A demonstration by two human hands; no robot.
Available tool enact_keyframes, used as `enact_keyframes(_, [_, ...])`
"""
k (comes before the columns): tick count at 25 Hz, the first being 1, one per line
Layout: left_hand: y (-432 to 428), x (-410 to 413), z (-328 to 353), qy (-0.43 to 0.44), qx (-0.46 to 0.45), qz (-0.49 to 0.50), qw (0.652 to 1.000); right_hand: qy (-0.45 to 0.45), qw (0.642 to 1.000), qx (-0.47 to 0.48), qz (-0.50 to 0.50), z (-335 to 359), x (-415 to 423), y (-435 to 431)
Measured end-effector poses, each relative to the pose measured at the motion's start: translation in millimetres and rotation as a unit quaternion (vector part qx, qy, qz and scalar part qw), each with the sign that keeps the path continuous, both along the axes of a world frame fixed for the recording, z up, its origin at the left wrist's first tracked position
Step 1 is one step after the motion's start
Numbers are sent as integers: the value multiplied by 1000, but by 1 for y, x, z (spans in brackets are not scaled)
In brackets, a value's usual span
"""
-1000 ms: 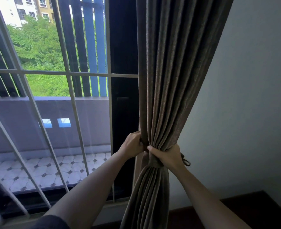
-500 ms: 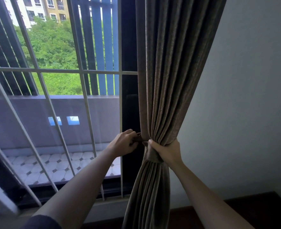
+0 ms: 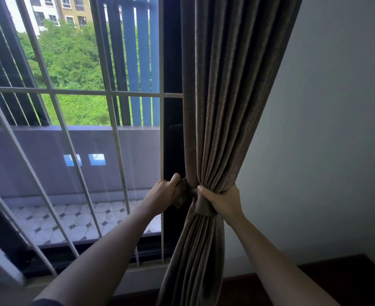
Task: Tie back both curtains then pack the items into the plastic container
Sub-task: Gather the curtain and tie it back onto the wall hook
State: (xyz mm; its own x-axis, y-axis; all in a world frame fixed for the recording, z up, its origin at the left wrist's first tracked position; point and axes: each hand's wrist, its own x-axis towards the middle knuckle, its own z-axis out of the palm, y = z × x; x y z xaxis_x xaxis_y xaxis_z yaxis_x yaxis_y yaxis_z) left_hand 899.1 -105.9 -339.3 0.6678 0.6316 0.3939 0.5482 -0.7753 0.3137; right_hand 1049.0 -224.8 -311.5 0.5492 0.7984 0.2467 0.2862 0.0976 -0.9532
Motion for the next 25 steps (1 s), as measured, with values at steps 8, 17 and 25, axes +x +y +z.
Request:
enact_keyframes(8, [0, -8, -3, -38, -56, 89, 994, 2, 1000, -3, 10, 3, -1, 1])
enact_keyframes(17, [-23, -7, -1, -113, -193, 63, 973, 1, 999, -10, 45, 1, 2, -5])
enact_keyframes(25, [-81, -3, 0, -138, -90, 64, 984, -42, 996, -37, 73, 7, -3, -8])
